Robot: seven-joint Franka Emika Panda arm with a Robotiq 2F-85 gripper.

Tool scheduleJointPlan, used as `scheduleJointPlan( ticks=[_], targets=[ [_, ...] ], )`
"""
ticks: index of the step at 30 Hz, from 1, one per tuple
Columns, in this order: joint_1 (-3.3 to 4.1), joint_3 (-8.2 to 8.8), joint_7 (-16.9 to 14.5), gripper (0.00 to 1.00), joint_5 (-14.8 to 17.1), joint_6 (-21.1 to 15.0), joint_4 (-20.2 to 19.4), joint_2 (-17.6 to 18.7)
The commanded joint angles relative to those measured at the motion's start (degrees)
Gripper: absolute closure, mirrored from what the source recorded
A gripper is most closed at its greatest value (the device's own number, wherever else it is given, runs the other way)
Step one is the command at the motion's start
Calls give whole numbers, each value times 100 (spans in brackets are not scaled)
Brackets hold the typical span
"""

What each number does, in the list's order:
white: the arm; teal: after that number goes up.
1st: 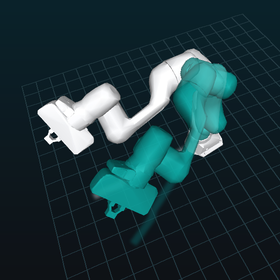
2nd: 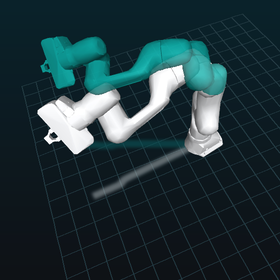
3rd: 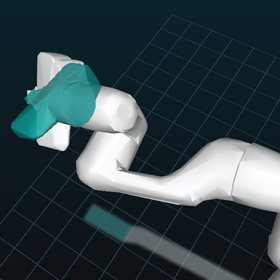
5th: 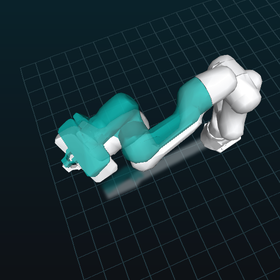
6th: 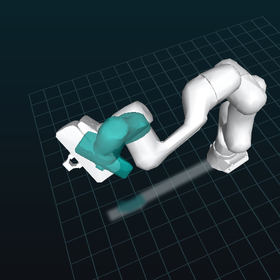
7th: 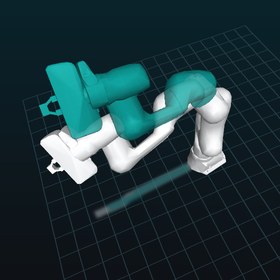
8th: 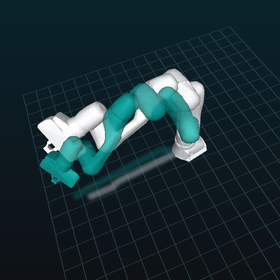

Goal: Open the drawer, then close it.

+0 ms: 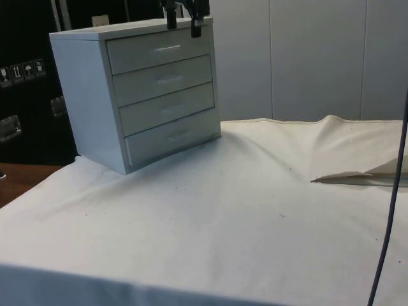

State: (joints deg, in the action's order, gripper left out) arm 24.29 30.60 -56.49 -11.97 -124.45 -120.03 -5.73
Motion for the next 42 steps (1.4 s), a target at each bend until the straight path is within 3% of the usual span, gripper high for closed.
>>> scheduleJointPlan(
  ticks=[1,2,3,4,10,12,13,16,19,20,21,30,31,33,39,40,42],
  targets=[
    [-17,-11,115,0,-189,-195,-103,-69],
    [-17,-11,143,0,-229,-235,-138,-92],
    [0,0,23,0,-46,-52,-40,-23],
    [-23,-11,166,0,-264,-292,-178,-109],
    [-29,-6,338,0,-516,-625,-384,-206],
    [-34,-6,390,0,-602,-716,-418,-223],
    [-6,6,315,0,-470,-602,-390,-195],
    [-34,0,476,0,-762,-848,-470,-241],
    [-40,0,533,0,-877,-945,-510,-241],
    [-6,11,464,0,-751,-842,-481,-229],
    [-40,0,556,0,-911,-980,-521,-241],
    [-46,11,848,0,-1278,-1421,-665,-218],
    [-17,17,751,0,-1134,-1283,-647,-229],
    [-46,11,940,0,-1387,-1541,-710,-212],
    [-46,6,1140,0,-1627,-1788,-837,-206],
    [-17,17,1043,0,-1484,-1679,-831,-223],
    [-46,0,1215,0,-1707,-1879,-877,-201]
  ],
)
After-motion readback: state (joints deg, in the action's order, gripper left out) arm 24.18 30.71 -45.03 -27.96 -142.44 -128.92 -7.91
